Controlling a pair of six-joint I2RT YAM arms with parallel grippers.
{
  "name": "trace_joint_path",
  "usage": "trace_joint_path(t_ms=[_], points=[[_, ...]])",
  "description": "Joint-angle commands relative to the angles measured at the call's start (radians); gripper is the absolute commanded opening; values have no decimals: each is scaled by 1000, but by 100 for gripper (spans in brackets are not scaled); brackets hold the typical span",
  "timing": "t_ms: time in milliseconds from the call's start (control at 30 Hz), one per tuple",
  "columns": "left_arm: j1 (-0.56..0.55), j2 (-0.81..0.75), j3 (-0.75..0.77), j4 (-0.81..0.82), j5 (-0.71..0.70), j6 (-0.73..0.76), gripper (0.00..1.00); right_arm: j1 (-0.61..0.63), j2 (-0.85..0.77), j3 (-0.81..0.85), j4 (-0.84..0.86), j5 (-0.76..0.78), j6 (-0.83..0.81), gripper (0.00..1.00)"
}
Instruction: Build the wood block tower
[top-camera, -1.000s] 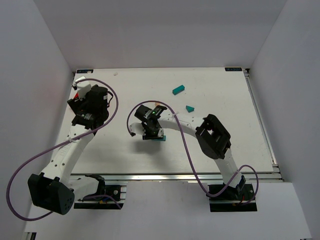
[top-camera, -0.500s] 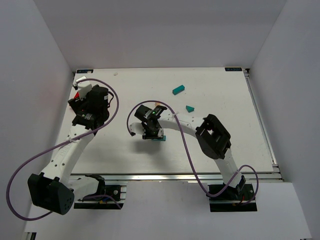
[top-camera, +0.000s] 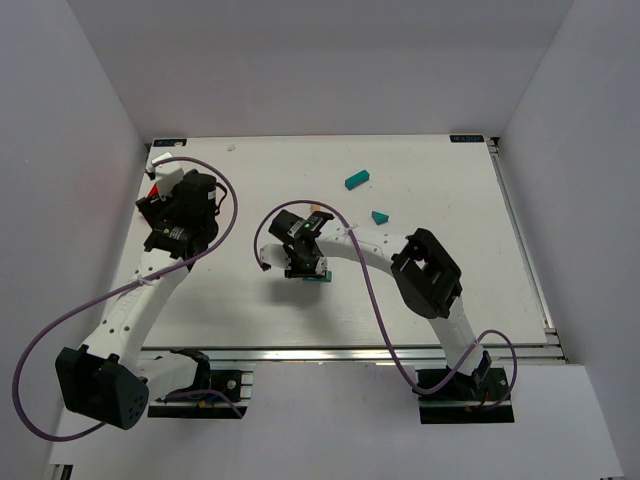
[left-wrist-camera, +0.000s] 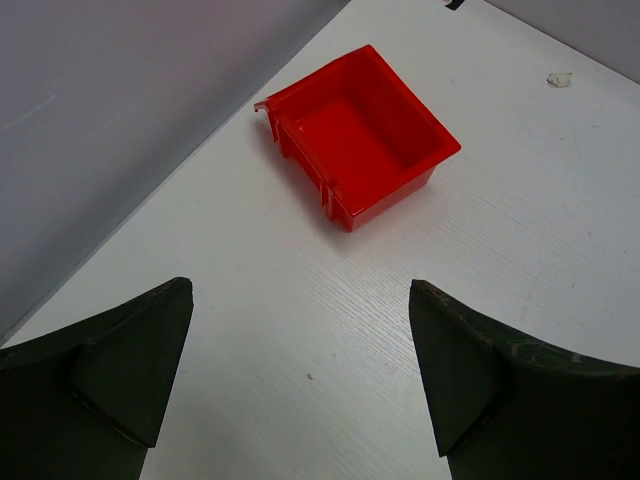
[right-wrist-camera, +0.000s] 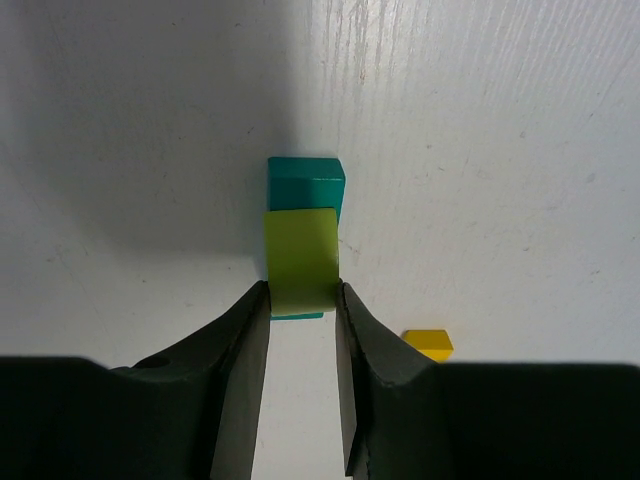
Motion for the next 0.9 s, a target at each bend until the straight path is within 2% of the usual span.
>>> trace_joint_path(t_ms=[0, 667, 867], points=[[-4, -3, 2, 9, -1, 5, 98, 5, -17, -2, -19, -10, 27, 27], [-6, 7, 4, 6, 5, 5, 98, 5, -15, 13, -25, -33, 54, 27], [-6, 10, 7, 3, 7, 5, 98, 6, -9, 17, -17, -25, 62, 31]])
